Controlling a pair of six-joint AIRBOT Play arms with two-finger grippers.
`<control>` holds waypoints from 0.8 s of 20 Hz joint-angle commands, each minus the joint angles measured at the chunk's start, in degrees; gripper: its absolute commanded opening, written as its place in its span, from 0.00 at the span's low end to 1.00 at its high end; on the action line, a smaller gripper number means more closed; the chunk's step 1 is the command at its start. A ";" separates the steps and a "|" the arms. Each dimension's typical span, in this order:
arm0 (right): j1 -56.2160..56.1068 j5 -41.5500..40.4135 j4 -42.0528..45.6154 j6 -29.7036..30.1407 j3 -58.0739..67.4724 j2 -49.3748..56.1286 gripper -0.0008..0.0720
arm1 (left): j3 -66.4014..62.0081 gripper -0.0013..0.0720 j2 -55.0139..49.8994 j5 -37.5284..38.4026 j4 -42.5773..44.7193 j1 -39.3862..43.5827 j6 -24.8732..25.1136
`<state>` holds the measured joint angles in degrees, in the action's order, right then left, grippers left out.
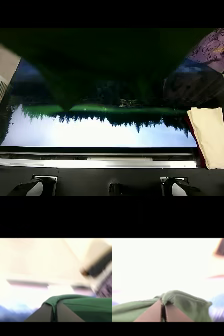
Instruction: Fold the clothes and pants, and hang the long-sleeved shirts on hangers.
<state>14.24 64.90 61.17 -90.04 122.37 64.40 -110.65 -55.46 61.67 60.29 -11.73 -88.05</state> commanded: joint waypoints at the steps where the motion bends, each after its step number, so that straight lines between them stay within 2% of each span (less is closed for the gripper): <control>1: -0.04 -3.85 7.04 1.31 0.46 -12.33 0.04 | -6.14 0.03 7.78 4.39 15.78 -0.02 -6.43; 4: -0.02 -3.87 7.08 -0.63 0.48 -15.47 0.04 | -5.42 0.03 11.41 7.67 22.38 -0.02 -8.66; 8: -0.04 -0.13 4.48 -2.12 -1.84 -12.61 0.04 | -0.55 0.03 9.64 8.02 22.38 0.02 -8.61; 13: -0.22 8.79 1.42 -2.34 -12.02 -0.72 0.04 | 10.91 0.03 -1.73 7.26 22.25 0.02 -6.78; 16: -4.44 7.54 2.27 -0.44 -18.14 11.34 0.04 | 15.87 0.03 -13.20 3.67 22.23 0.04 -5.84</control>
<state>12.38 71.81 63.26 -92.01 109.38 66.81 -99.55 -60.03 68.23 81.65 -11.64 -94.89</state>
